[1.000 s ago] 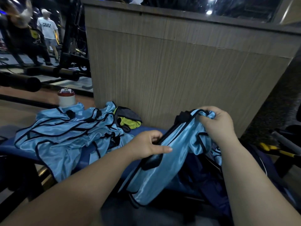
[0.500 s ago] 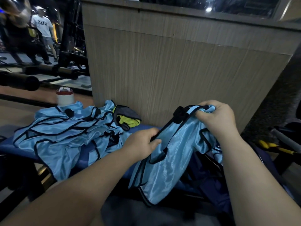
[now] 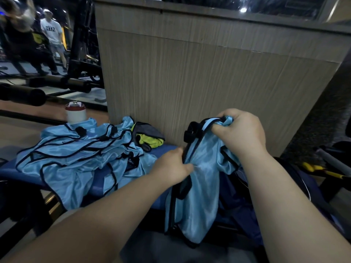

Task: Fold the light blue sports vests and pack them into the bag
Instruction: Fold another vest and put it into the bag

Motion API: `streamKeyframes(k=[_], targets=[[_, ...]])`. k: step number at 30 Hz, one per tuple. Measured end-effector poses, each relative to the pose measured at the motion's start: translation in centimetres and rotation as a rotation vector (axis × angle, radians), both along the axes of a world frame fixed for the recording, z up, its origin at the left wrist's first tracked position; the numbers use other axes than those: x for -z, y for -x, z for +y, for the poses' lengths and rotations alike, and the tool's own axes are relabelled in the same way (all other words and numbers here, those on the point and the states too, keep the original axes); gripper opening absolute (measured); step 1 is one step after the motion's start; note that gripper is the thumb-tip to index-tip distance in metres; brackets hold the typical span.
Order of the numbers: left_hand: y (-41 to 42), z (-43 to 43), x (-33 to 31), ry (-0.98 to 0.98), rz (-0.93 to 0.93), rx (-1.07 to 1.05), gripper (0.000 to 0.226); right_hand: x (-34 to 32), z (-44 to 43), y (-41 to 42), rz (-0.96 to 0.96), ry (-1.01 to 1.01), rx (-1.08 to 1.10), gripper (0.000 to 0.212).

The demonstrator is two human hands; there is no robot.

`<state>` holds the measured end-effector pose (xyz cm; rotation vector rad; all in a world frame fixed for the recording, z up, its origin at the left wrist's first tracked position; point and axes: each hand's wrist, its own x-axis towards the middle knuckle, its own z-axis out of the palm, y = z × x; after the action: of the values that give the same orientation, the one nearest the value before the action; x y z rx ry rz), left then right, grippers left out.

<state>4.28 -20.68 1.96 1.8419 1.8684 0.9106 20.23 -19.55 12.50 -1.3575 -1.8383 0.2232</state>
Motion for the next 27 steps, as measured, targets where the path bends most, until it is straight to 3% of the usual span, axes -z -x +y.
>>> streamKeyframes(k=[4, 7, 9, 13, 16, 23, 27], targets=[[3.0, 0.2, -1.0, 0.148, 0.077, -0.005, 0.034, 0.0, 0.3, -0.8, 0.019, 0.006, 0.043, 0.008], [6.2, 0.3, -2.8, 0.250, 0.240, 0.042, 0.032, 0.7, 1.0, -1.8, 0.047, 0.030, 0.073, 0.006], [8.1, 0.1, -4.6, 0.237, 0.300, 0.046, 0.026, 1.2, 1.6, -2.2, 0.069, 0.066, 0.076, 0.005], [11.4, 0.3, -7.0, 0.120, 0.186, 0.043, 0.024, 2.0, 2.7, -2.0, 0.147, 0.170, 0.017, 0.014], [13.5, 0.9, -7.3, 0.061, 0.209, 0.011, 0.026, 2.8, 3.7, -1.8, 0.213, 0.232, -0.031, 0.015], [16.1, 2.8, -4.3, 0.150, 0.345, 0.001, 0.022, 5.7, 6.4, -0.6, 0.252, 0.322, -0.054, 0.016], [15.9, 3.8, -2.4, 0.089, 0.329, 0.087, 0.021, 7.0, 8.1, -0.5, 0.244, 0.350, -0.012, 0.013]])
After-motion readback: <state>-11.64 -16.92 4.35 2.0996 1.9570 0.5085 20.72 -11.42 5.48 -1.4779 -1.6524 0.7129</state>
